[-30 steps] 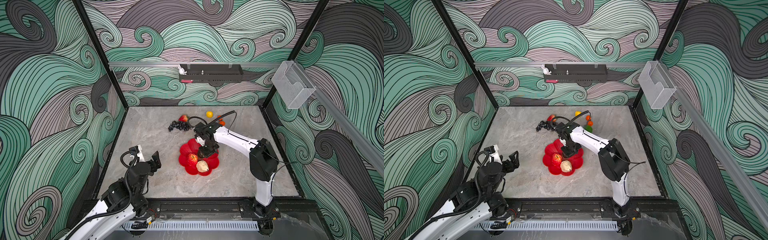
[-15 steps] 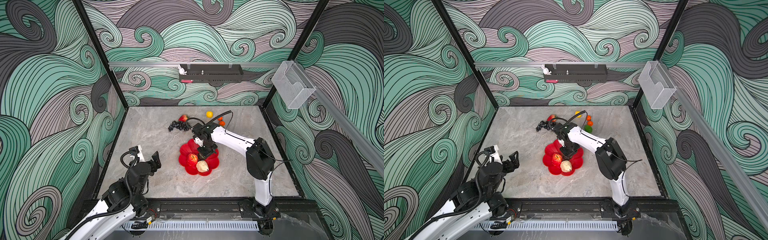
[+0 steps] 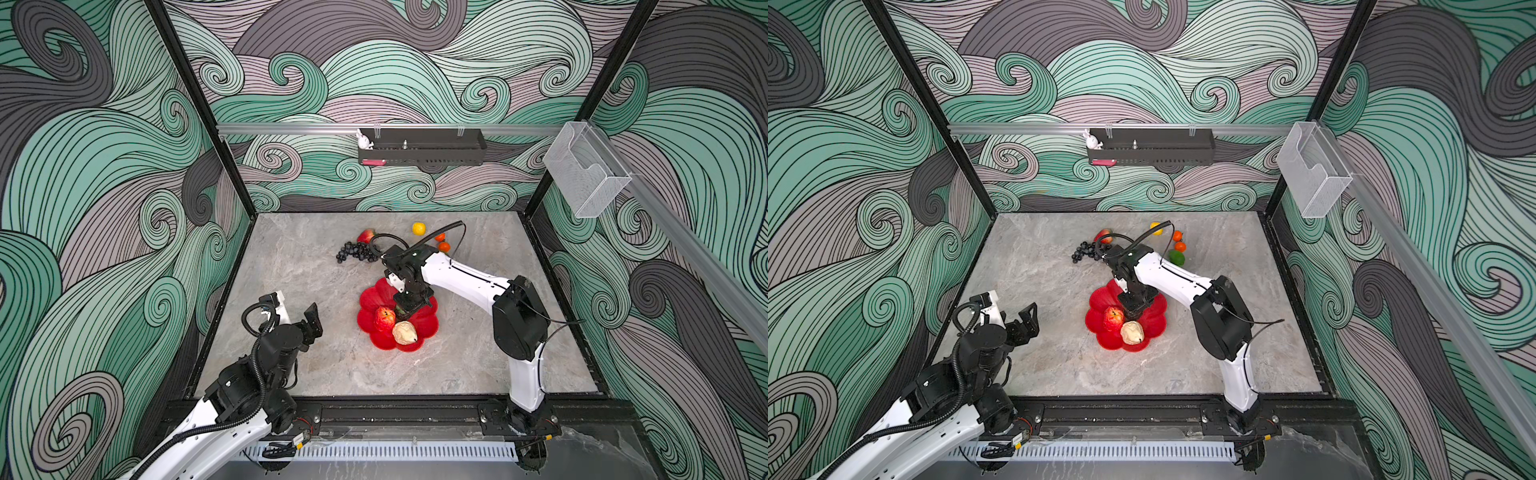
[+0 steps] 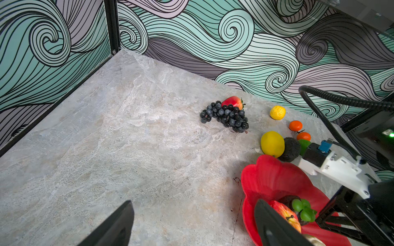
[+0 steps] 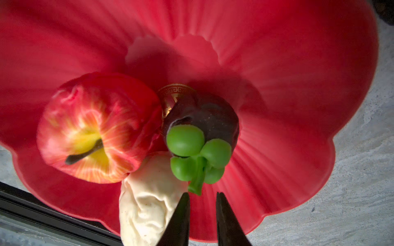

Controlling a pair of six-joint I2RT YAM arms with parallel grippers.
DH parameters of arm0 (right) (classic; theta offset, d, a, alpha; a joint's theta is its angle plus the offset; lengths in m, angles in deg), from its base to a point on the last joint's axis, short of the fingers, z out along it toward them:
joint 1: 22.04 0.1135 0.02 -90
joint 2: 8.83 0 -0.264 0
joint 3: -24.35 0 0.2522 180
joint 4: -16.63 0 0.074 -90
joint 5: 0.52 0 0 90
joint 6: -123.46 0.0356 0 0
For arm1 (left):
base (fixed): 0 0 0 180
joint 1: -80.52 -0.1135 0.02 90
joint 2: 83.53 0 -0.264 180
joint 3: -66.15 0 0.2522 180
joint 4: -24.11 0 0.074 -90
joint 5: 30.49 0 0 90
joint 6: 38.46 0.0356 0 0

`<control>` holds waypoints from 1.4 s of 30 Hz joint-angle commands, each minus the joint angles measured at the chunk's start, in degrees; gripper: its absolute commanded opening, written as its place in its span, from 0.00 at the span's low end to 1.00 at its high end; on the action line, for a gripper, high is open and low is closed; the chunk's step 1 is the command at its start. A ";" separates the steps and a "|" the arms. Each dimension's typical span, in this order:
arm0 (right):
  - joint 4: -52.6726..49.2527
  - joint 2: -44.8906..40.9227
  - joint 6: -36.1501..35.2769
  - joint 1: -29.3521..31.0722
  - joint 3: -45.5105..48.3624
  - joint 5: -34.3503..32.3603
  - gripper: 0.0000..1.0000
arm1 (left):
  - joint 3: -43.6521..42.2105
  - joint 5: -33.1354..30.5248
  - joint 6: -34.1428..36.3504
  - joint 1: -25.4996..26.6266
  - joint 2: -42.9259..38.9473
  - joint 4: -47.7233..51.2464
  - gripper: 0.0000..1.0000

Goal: Place and organize the fake fruits in the fruit bowl
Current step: 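Open the right gripper and draw it back while the left gripper reaches toward the lemon, then lower the left gripper onto the large yellow lemon and grasp it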

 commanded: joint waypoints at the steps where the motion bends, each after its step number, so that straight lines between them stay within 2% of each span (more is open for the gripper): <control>1: -1.64 -2.65 -0.25 0.29 -1.17 -1.18 0.27 | -0.04 -0.77 -0.57 -0.39 1.29 -0.46 0.90; 6: -1.69 -8.17 0.38 0.07 -0.51 -5.68 0.34 | 1.83 1.53 -0.27 -0.73 5.75 -2.42 0.90; 9: -0.58 -12.23 0.91 -0.21 0.70 -8.81 0.37 | 3.95 5.08 1.03 -1.82 10.56 -5.02 0.90; 12: 2.86 -17.68 2.16 -0.43 4.31 -10.85 0.40 | 7.40 11.43 3.27 -4.17 17.51 -8.18 0.91; 17: 13.11 -29.59 5.28 -0.50 15.40 -12.84 0.48 | 14.80 25.37 6.42 -11.11 32.31 -12.96 0.90; 21: 20.79 -38.28 7.78 -0.68 24.52 -12.53 0.57 | 22.79 31.26 9.12 -13.57 45.03 -12.81 0.91; 25: 25.61 -45.52 10.07 -0.76 32.23 -12.53 0.62 | 32.58 35.55 11.63 -14.01 57.08 -10.29 0.90; 30: 30.24 -53.88 13.06 -0.81 39.95 -14.40 0.69 | 46.47 44.93 15.52 -14.08 71.96 -3.83 0.90; 35: 34.02 -61.43 15.66 -0.98 46.34 -16.21 0.74 | 60.99 48.18 16.04 -13.87 85.39 5.74 0.89; 42: 36.19 -66.55 18.01 -1.03 51.63 -17.06 0.78 | 73.88 50.43 16.51 -13.16 97.78 12.04 0.89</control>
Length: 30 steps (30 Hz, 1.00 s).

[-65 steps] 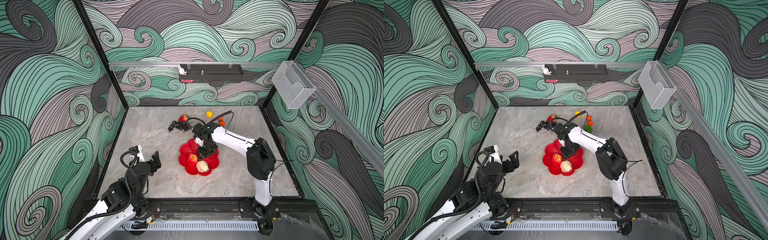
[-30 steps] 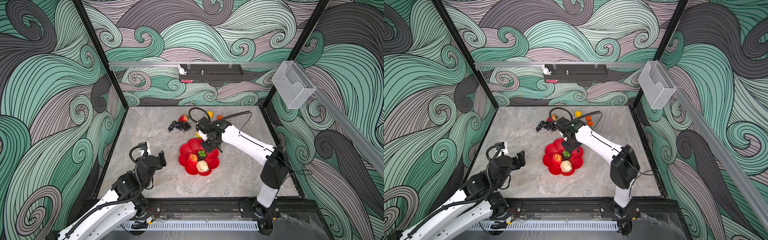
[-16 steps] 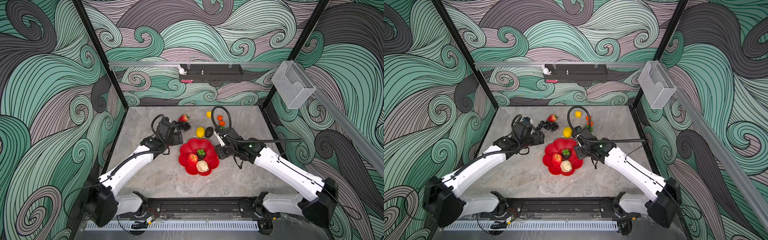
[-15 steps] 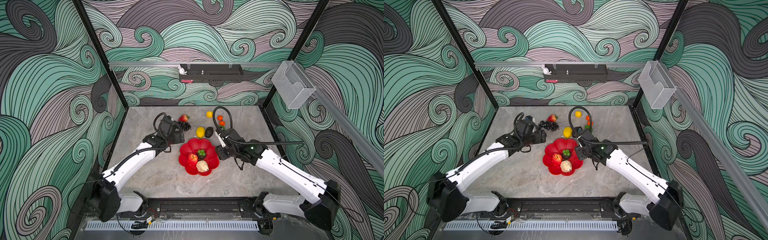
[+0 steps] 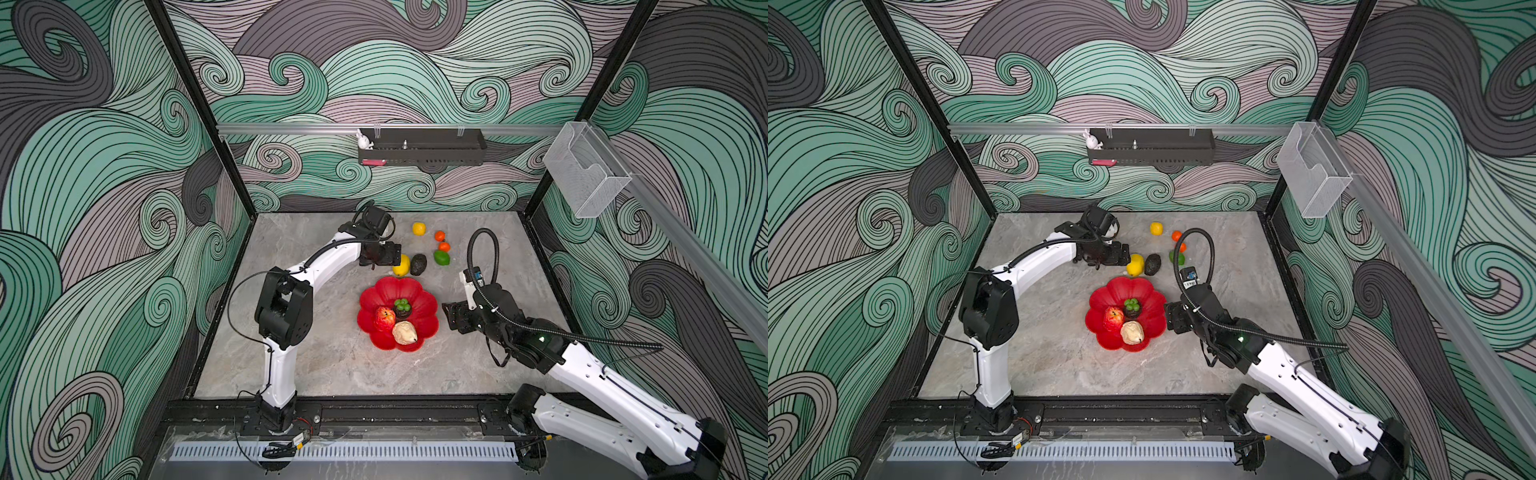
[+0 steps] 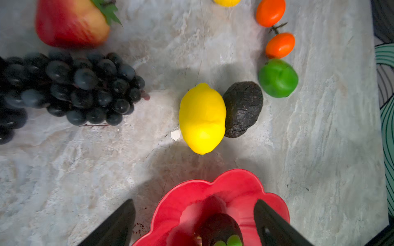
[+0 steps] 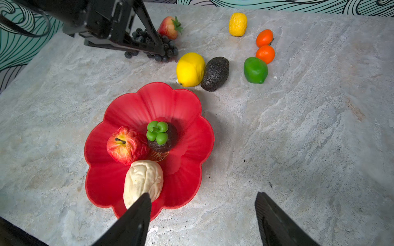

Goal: Place and organize the fake fruits in the fruit bowl
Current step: 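Lower the left gripper onto the large yellow lemon and grasp it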

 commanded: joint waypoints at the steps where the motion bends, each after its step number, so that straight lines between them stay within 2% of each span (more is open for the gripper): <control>1: 2.40 -1.37 2.34 -0.26 1.78 -1.64 0.79 | 5.57 2.90 1.41 0.42 4.08 6.74 0.89; 19: 4.62 -3.95 3.67 -0.41 6.94 -0.81 0.83 | 27.23 2.94 -0.26 1.01 23.93 12.33 0.85; 30: 5.35 -3.19 2.62 -0.77 7.33 -1.04 0.85 | 31.02 1.14 -1.02 1.23 28.86 13.61 0.77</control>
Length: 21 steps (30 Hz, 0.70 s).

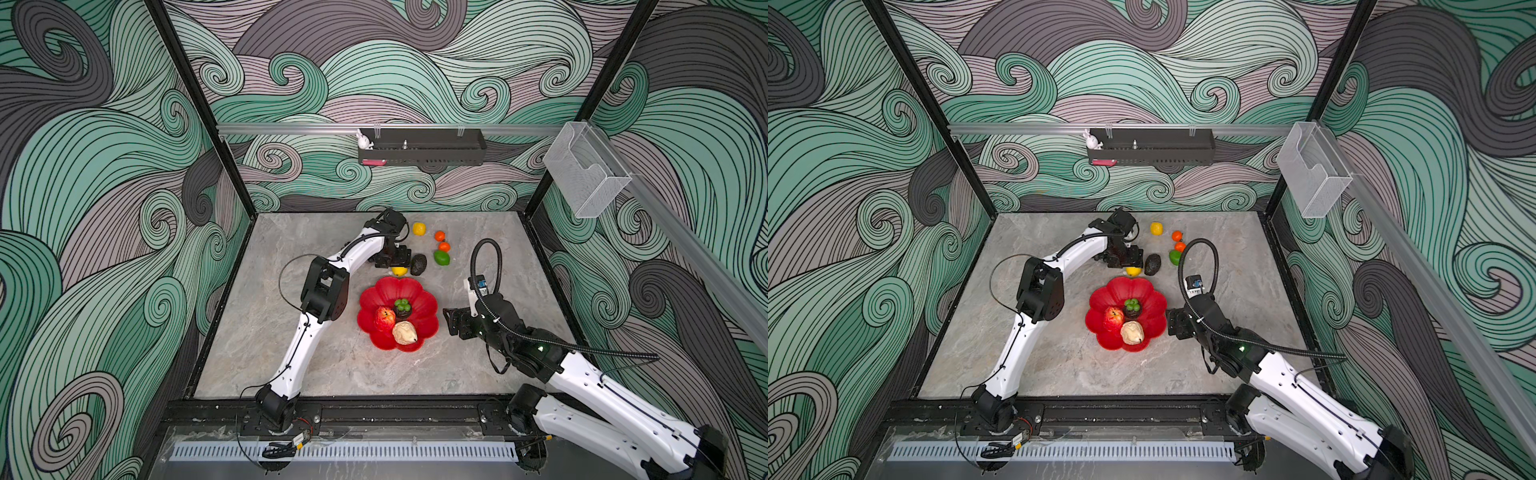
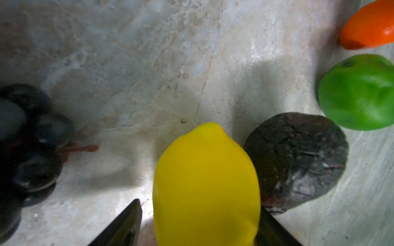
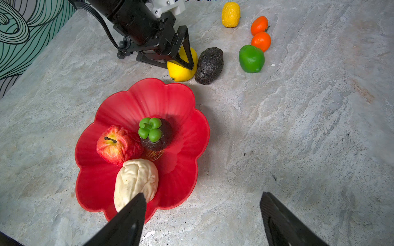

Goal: Place and organize the fake fruits in the fruit bowl
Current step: 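Lower the left gripper onto the large yellow lemon and grasp it, then lift the lemon and carry it toward the right gripper over the bowl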

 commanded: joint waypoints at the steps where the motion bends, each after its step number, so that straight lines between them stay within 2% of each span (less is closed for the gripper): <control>1: 1.39 0.07 -0.22 -0.47 0.70 -0.68 0.86 | 2.11 -1.39 -0.81 0.44 1.50 2.25 0.76; 5: 1.45 0.22 -0.29 -0.57 0.74 -0.55 0.86 | 2.04 -1.61 -0.82 0.35 1.54 1.58 0.68; 12: 1.14 0.11 0.28 -0.66 0.52 -0.32 0.86 | -1.39 -2.54 -2.07 0.30 -2.95 -1.67 0.60; 21: 0.37 0.68 1.24 -0.67 -1.60 1.96 0.86 | -14.17 -4.88 -1.92 -0.35 -18.00 -10.84 0.60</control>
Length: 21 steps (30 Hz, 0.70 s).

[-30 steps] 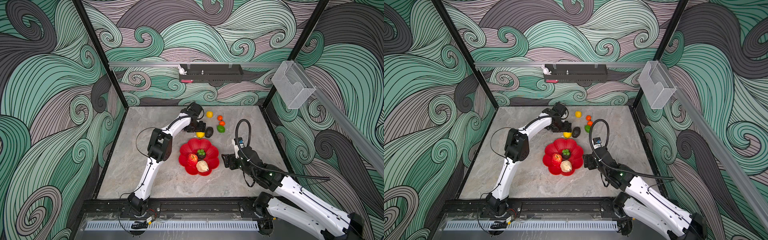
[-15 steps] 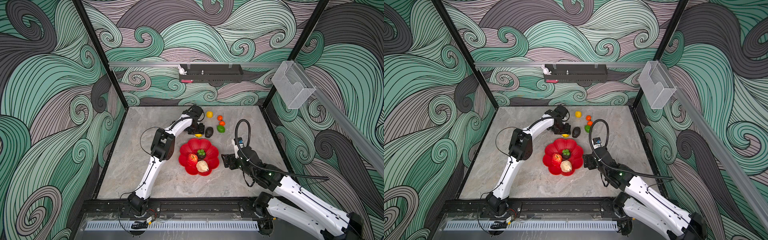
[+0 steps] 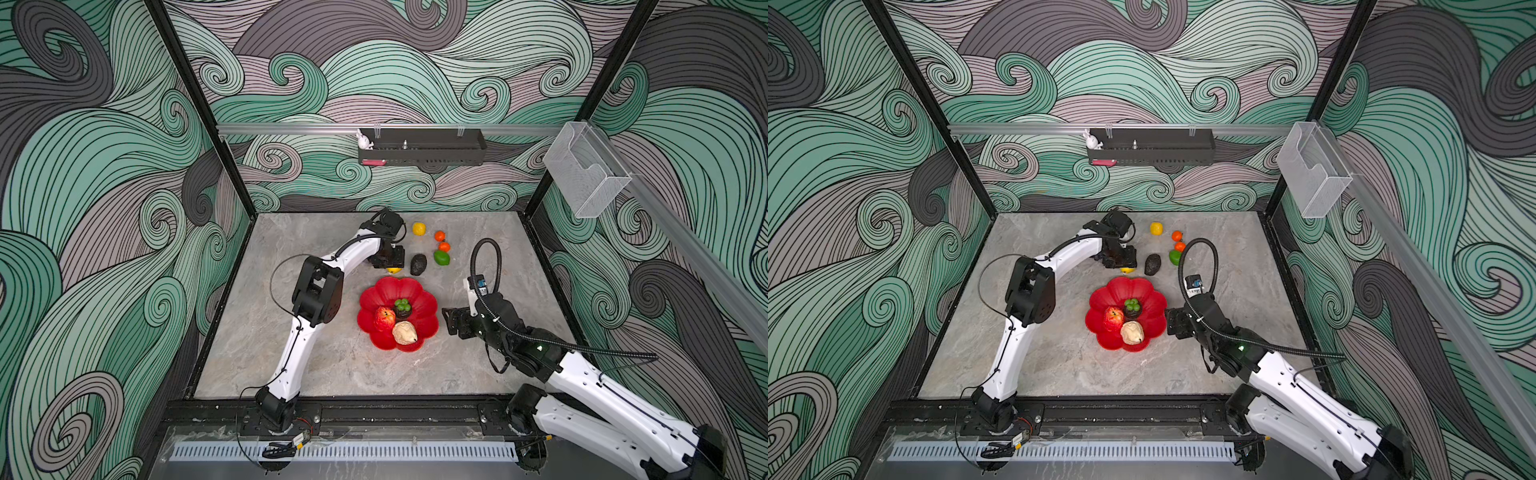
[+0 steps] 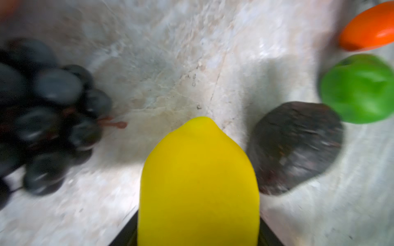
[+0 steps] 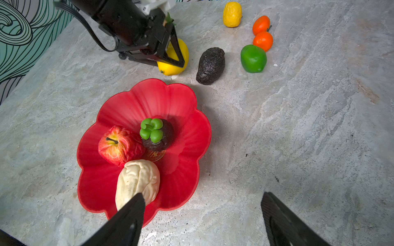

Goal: Place and organize the fake fruits in the fruit bowl
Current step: 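Lift the lemon and carry it toward the right gripper over the bowl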

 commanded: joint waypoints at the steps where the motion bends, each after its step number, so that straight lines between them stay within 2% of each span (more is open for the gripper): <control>1: -0.37 0.45 1.23 -0.38 -2.05 1.16 0.86 | -4.02 -1.85 -0.02 -0.35 -10.39 -6.48 0.60; 7: -0.57 0.66 2.73 -0.33 -4.88 2.16 0.87 | -16.34 -1.35 1.74 -0.61 -22.93 -15.24 0.60; 12: -1.31 0.90 3.29 -0.42 -8.16 2.33 0.87 | -24.59 3.43 4.90 -0.45 -32.52 -19.39 0.60; 14: -1.54 0.95 4.14 -0.45 -9.43 3.13 0.87 | -30.58 5.51 5.68 -0.27 -37.09 -24.00 0.60; 17: -1.62 0.71 6.46 -0.49 -11.02 4.79 0.88 | -40.17 7.33 7.30 0.73 -43.16 -31.83 0.59; 21: -2.46 -0.37 12.83 -0.51 -11.60 4.18 0.96 | -49.15 9.93 8.80 3.15 -48.31 -38.58 0.59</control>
